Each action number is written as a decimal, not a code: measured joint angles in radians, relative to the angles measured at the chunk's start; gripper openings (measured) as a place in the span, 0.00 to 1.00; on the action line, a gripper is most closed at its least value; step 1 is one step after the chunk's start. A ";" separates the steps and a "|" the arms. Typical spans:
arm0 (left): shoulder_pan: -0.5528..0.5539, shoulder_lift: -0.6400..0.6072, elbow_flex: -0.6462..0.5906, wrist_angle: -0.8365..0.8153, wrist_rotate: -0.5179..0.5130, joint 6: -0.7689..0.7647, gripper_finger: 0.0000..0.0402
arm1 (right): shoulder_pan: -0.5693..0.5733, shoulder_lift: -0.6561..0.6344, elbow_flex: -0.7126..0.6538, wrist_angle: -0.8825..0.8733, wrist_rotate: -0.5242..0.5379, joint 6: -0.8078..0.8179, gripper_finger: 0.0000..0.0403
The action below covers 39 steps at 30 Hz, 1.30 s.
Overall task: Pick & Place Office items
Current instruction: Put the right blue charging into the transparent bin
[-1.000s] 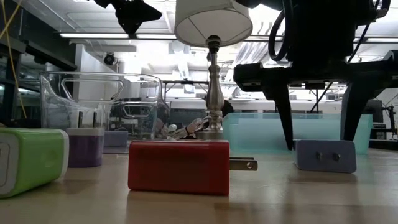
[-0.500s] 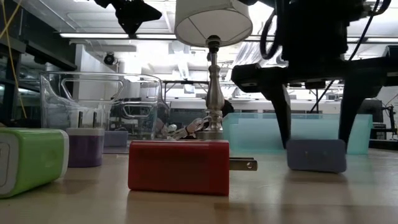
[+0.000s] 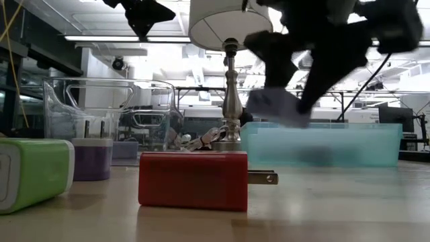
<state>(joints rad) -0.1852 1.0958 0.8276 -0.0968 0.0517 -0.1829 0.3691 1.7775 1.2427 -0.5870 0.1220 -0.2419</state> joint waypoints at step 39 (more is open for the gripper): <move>0.000 0.000 0.000 0.039 0.000 0.000 0.68 | -0.084 -0.117 0.002 0.481 0.223 0.238 0.49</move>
<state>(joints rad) -0.1852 1.0958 0.8276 -0.0578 0.0517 -0.1826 0.2852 1.6601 1.2442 -0.1062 0.3452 -0.0042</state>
